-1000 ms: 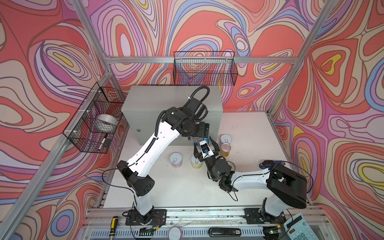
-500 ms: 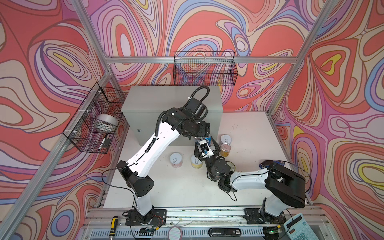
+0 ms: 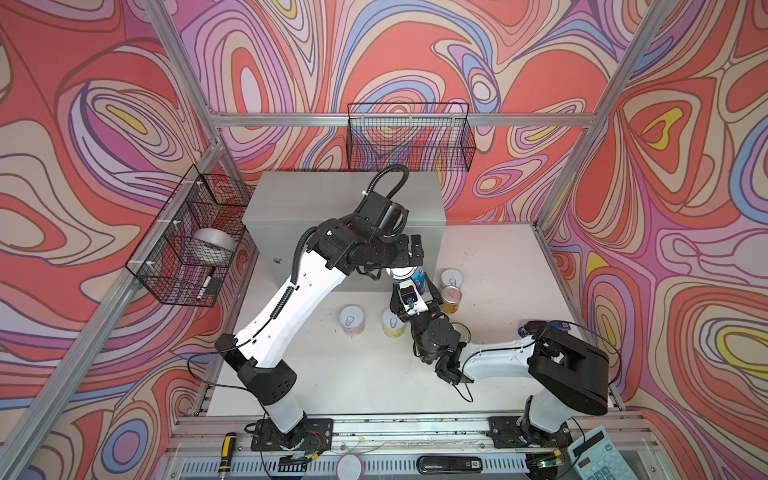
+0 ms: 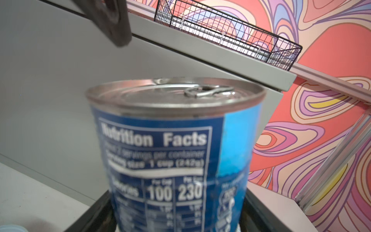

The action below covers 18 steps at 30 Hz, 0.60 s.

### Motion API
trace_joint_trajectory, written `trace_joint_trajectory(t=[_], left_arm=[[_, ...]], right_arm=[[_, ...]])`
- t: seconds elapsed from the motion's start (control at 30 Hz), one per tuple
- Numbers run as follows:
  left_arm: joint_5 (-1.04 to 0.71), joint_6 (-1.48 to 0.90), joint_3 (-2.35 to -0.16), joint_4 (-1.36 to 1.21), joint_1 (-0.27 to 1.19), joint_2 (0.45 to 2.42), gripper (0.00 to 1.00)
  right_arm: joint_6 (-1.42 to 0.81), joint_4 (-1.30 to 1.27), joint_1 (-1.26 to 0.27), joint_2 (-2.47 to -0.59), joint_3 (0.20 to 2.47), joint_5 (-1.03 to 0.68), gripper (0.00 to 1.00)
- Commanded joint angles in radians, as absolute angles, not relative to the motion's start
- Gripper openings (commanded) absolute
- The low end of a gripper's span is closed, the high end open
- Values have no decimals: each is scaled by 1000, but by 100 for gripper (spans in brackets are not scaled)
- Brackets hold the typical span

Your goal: Place and organize the canned foods onto the counter

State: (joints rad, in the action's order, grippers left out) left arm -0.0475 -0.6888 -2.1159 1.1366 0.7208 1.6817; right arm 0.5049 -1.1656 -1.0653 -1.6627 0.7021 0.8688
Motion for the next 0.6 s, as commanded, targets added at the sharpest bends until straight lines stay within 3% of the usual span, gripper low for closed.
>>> trace_joint_trajectory(t=[0.0,0.33,0.57], left_arm=[[-20,-711,-2118,1133,715,1670,100],[66,-678,-2131,1143,704,1625,100],[257,-619,-2056,1165,690,1506,100]], right_arm=[[504,-1292,-1065,-1633,714,857,72],[467,-1260,-1065,-1594,703,837,71],[400,-1152,-1065,-1516,699,802,71]])
